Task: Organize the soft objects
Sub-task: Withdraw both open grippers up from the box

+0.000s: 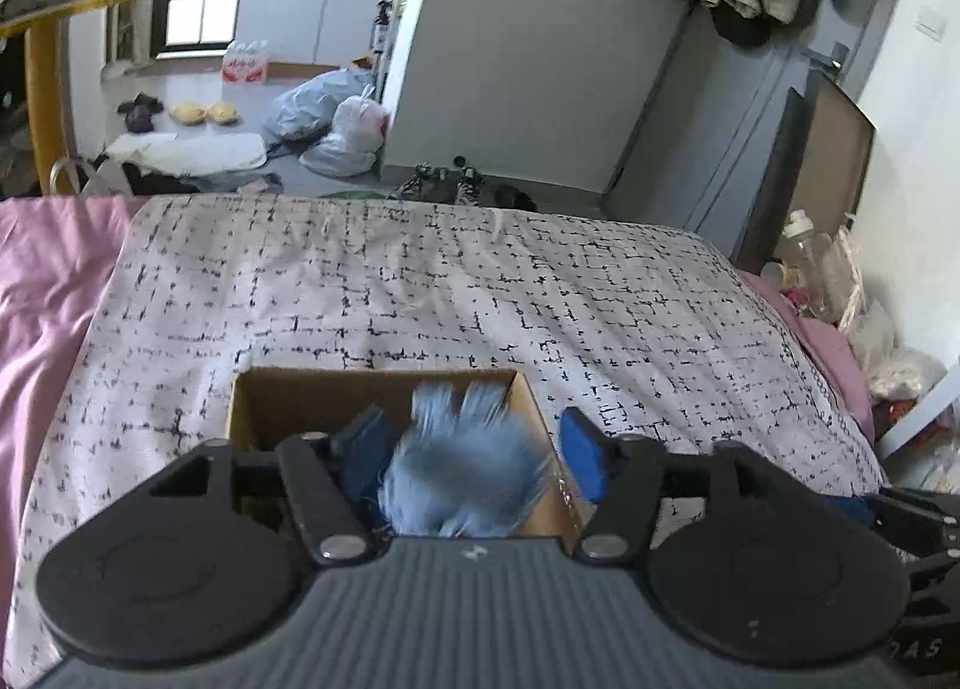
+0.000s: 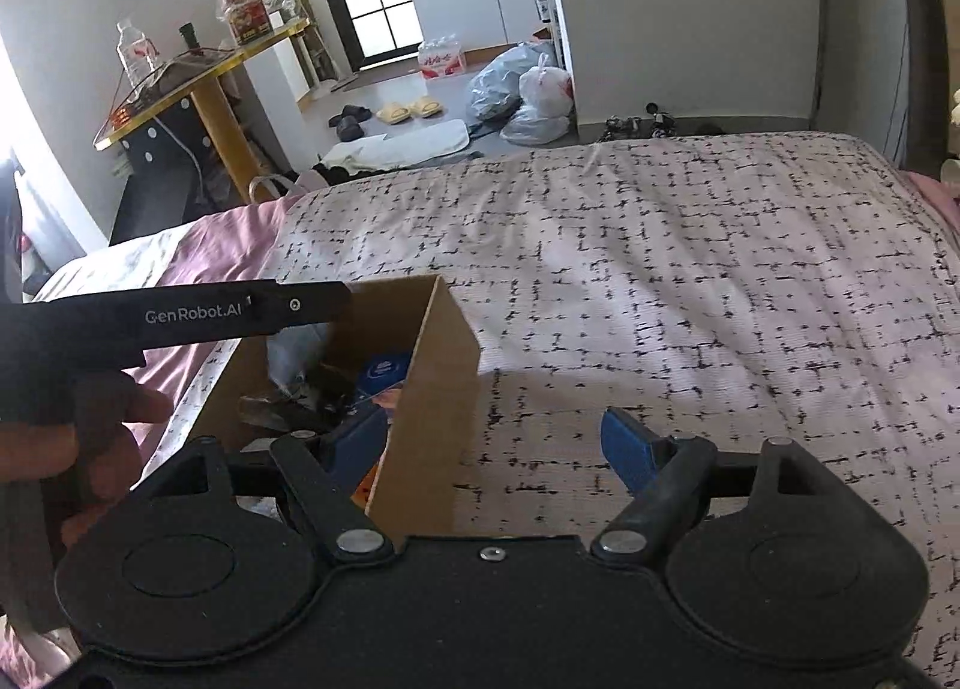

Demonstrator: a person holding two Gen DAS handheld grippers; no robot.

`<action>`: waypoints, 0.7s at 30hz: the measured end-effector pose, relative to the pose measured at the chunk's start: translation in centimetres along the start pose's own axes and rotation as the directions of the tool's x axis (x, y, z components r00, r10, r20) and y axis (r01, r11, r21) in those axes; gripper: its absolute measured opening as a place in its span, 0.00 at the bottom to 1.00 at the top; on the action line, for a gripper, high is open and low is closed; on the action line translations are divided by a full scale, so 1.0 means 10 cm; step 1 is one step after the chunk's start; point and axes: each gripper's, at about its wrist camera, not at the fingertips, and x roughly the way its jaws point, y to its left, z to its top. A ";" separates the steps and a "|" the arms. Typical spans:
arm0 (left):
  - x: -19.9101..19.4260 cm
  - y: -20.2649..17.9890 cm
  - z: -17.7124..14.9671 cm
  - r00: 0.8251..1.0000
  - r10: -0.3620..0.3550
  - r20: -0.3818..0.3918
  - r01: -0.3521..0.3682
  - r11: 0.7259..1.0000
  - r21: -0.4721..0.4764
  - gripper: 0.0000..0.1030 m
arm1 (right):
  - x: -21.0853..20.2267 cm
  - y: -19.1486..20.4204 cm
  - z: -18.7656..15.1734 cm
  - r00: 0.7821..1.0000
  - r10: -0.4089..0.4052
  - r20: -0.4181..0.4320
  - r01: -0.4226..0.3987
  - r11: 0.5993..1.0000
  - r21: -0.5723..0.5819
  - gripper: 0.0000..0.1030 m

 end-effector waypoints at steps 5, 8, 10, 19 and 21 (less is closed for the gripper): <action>-0.12 -0.04 -0.05 1.000 0.005 -0.004 -0.004 1.000 0.011 0.71 | -0.10 -0.09 -0.02 1.000 0.010 0.012 -0.010 1.000 0.023 0.76; -0.21 -0.03 -0.09 0.999 -0.002 -0.036 0.001 1.000 -0.025 0.71 | -0.16 -0.13 -0.04 1.000 0.019 0.016 -0.019 0.999 0.035 0.76; -0.29 -0.04 -0.12 0.999 0.017 -0.046 -0.018 0.999 -0.028 0.73 | -0.21 -0.16 -0.06 0.999 0.026 0.024 -0.027 0.999 0.043 0.76; -0.79 -0.13 -0.28 0.996 0.090 -0.013 -0.090 0.996 0.006 0.83 | -0.52 -0.24 -0.11 0.997 0.053 0.053 -0.057 0.996 0.071 0.76; -0.91 -0.13 -0.30 0.994 0.107 0.000 -0.107 0.994 0.007 0.84 | -0.59 -0.26 -0.11 0.997 0.058 0.059 -0.062 0.995 0.072 0.76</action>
